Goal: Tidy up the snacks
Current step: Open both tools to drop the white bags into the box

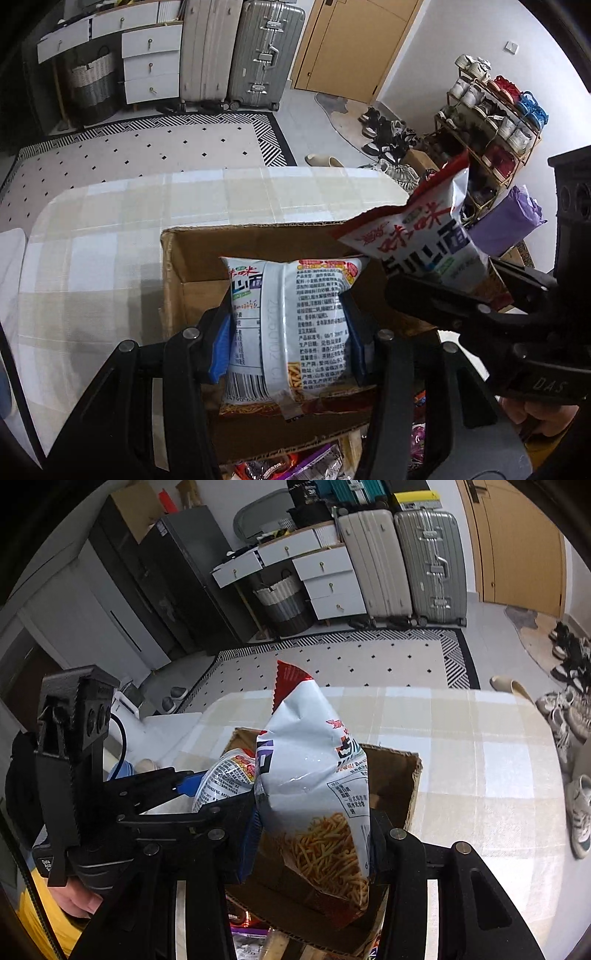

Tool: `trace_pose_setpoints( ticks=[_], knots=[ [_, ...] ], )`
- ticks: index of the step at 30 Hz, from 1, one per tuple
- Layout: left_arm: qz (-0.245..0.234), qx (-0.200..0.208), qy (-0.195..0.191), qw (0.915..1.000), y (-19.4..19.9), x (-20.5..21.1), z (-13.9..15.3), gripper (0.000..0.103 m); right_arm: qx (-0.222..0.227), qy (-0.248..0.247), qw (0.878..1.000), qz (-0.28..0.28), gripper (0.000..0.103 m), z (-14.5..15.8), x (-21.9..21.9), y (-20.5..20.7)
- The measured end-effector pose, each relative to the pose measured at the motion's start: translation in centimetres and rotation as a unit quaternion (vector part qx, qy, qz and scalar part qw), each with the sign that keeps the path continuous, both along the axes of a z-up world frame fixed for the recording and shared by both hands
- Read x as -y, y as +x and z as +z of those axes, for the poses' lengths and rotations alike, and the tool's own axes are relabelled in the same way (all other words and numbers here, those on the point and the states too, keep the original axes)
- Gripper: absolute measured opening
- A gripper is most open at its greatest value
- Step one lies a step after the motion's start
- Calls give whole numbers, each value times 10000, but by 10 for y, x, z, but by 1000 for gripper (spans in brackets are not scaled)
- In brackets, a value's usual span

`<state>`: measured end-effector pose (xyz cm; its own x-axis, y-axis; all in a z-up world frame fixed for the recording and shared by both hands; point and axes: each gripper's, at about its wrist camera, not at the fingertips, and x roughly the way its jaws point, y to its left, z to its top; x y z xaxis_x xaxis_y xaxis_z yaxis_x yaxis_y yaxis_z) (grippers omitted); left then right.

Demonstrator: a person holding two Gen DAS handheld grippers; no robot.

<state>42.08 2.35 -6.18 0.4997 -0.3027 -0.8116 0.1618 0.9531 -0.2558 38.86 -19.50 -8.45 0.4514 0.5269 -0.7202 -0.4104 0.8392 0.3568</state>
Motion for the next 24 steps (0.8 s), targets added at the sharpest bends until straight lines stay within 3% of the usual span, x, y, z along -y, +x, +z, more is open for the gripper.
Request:
trace_pose_setpoints(
  ticks=[12, 18, 24],
  knots=[
    [33, -215, 28, 9998, 13, 5, -29, 48, -256, -133, 9996, -23, 49, -20, -4, -1],
    [51, -216, 113, 9997, 16, 4, -28, 59, -222, -167, 9996, -31, 50, -22, -3, -4],
    [45, -72, 118, 9999, -1, -2, -15, 63, -45, -80, 9999, -46, 50, -8, 3, -12]
  ],
)
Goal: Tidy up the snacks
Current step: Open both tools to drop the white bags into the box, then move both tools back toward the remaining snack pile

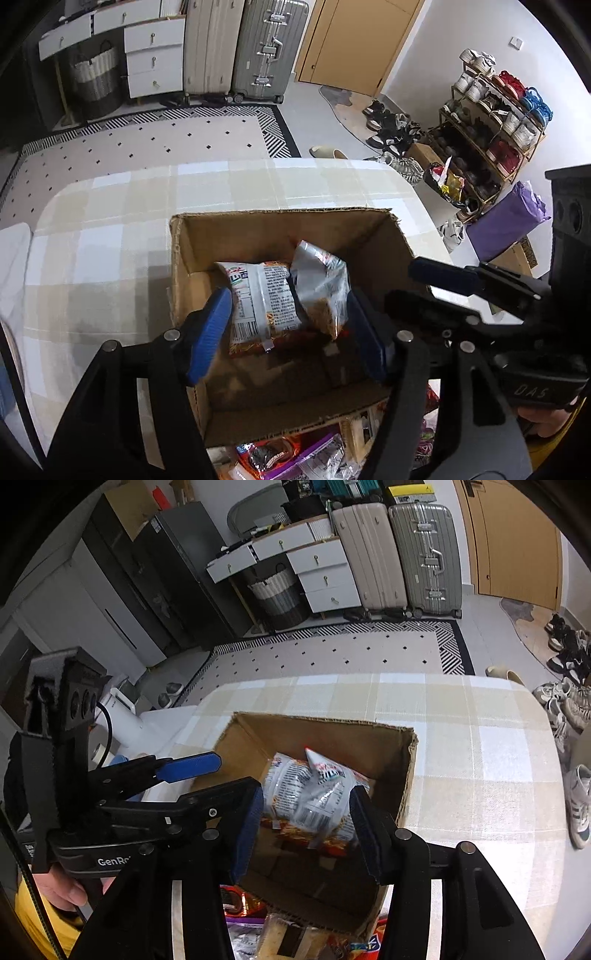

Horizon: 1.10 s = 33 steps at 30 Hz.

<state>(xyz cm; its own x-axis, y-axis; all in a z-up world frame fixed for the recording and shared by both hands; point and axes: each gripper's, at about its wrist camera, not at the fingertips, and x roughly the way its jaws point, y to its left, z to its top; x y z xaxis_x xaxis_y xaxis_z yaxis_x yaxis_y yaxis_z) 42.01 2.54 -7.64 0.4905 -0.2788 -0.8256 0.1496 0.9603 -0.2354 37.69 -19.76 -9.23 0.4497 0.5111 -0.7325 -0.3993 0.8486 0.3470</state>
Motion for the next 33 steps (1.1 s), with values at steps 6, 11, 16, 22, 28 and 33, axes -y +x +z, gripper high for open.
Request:
trace_pose_setpoints(
  ticks=[6, 11, 16, 22, 28, 33],
  knots=[
    [77, 303, 135, 9994, -32, -1, 28, 69, 332, 50, 9994, -34, 50, 32, 6, -27],
    [93, 787, 398, 9961, -72, 3, 64, 70, 532, 81, 9985, -29, 50, 56, 7, -46],
    [195, 1420, 673, 9874, -121, 9, 111, 80, 966, 154, 9952, 13, 51, 92, 10, -89],
    [367, 1880, 695, 9790, -180, 6, 163, 81, 1492, 249, 9885, 54, 62, 137, 16, -145],
    [471, 2356, 720, 9680, -246, 2, 213, 91, 2169, 281, 9757, 109, 72, 179, 20, -208],
    [557, 2782, 681, 9565, -307, -2, 252, 103, 2677, 507, 9621, 74, 85, 206, 29, -260]
  ],
)
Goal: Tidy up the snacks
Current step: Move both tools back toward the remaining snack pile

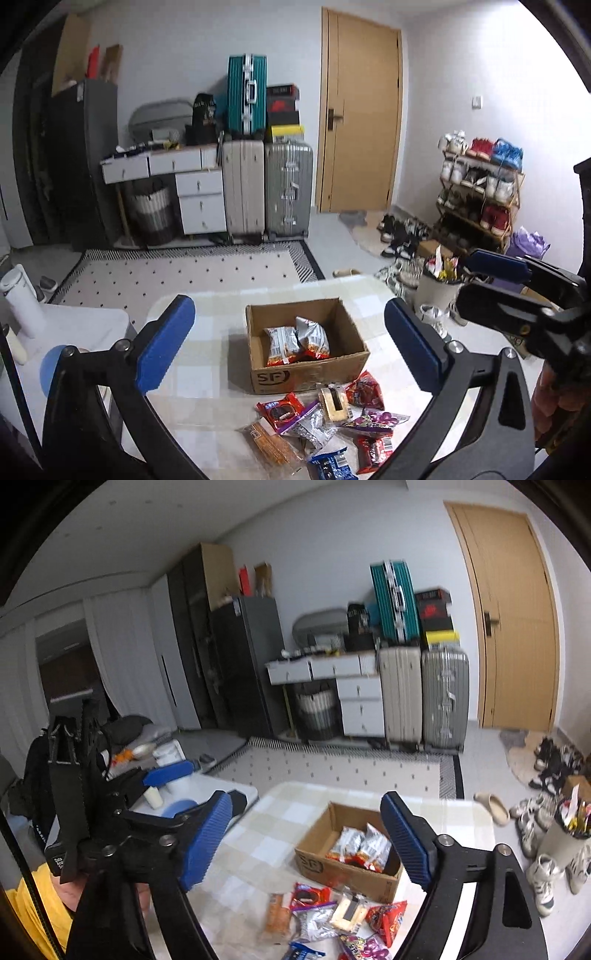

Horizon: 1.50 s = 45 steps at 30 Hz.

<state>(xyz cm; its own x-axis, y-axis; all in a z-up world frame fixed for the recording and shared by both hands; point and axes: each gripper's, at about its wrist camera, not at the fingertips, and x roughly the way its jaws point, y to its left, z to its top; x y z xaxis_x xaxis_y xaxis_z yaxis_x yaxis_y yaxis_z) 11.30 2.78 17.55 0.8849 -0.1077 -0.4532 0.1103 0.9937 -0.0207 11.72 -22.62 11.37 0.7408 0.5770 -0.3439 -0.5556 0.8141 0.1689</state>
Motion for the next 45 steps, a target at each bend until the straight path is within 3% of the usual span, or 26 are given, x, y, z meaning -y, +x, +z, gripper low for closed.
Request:
trace_pose_setpoints(
  ticks=[2, 6, 7, 10, 14, 18, 19, 24, 30, 37, 45],
  knots=[
    [-85, 39, -77, 9999, -22, -2, 12, 103, 211, 50, 9998, 3, 86, 9, 4, -21],
    [-29, 322, -135, 9994, -68, -5, 28, 103, 727, 97, 9971, -214, 101, 15, 14, -58],
    [12, 397, -122, 9991, -79, -4, 30, 103, 991, 153, 9942, -375, 102, 11, 21, -78],
    [53, 612, -86, 9981, -112, -6, 31, 103, 1085, 162, 9931, -420, 102, 3, 26, -91],
    [200, 784, 2, 9967, -147, -8, 11, 103, 1105, 125, 9922, -567, 102, -26, 34, -112],
    [255, 544, -193, 9980, -166, -16, -28, 103, 1122, 60, 9900, -853, 102, -65, 41, -132],
    [288, 500, -243, 9980, -162, -22, -39, 103, 1061, 109, 9894, -983, 102, -84, 47, -138],
    [509, 156, -233, 9983, -155, -31, -108, 103, 877, 242, 9896, -1118, 102, -118, 56, -139],
    [491, -585, -315, 9966, -120, -24, -175, 103, 628, 24, 9897, -1285, 102, -170, 57, -134],
    [389, -799, -272, 9957, -96, -6, -209, 103, 356, 75, 9913, -1267, 102, -193, 54, -121],
    [443, -956, -334, 9939, -94, -4, -221, 103, 180, 168, 9929, -1168, 102, -197, 52, -118]
  ],
)
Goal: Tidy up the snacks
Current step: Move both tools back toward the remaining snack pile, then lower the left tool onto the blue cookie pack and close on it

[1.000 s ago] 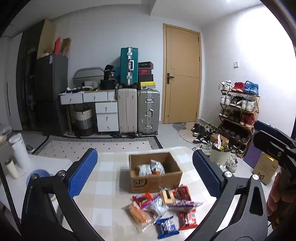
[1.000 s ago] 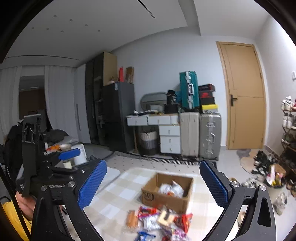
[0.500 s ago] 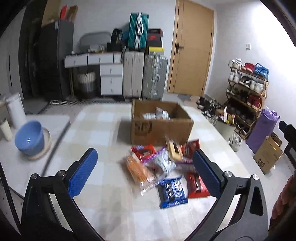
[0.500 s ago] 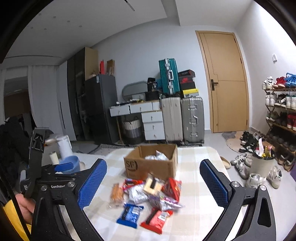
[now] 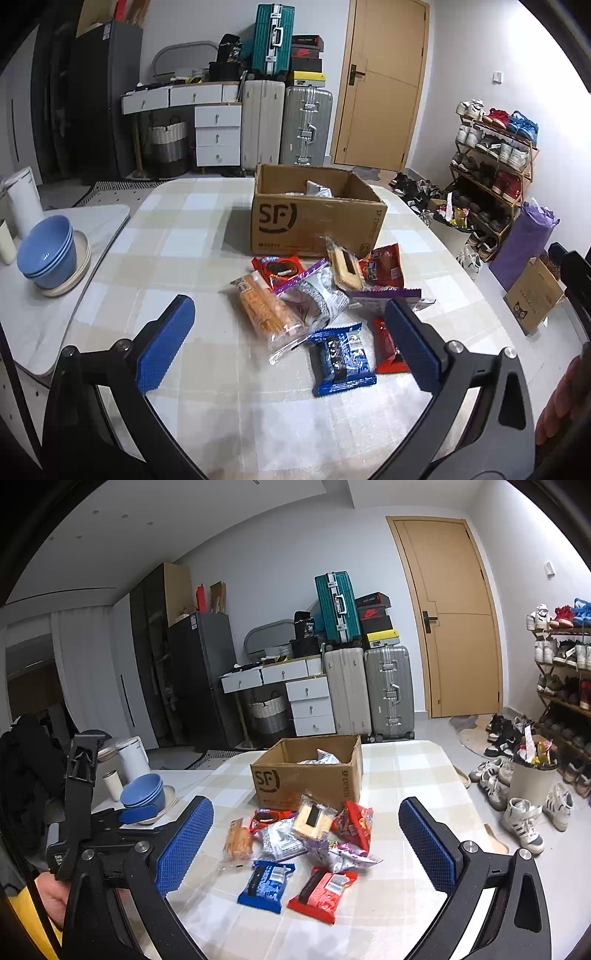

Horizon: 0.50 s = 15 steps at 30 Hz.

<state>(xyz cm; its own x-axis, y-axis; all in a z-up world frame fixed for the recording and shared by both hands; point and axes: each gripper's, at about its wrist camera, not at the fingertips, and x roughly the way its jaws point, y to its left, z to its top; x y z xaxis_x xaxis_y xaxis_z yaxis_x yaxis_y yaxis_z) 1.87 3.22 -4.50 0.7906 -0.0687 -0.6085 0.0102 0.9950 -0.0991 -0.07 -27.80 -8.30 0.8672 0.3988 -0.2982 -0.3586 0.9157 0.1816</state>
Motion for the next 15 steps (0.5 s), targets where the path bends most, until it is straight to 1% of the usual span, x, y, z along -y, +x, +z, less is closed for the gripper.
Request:
trace_pose_setpoints(
  ticks=[7, 11, 15],
  knots=[
    [36, -205, -5, 9998, 2, 0, -13, 103, -69, -17, 10000, -2, 102, -6, -5, -1],
    [-7, -431, -15, 9991, 10, 5, -30, 103, -144, 11, 9999, 90, 102, -9, -4, -2],
    [-73, -658, -2, 9978, 20, 13, -50, 103, -271, -1, 9996, 114, 102, -20, -4, 3]
  ],
)
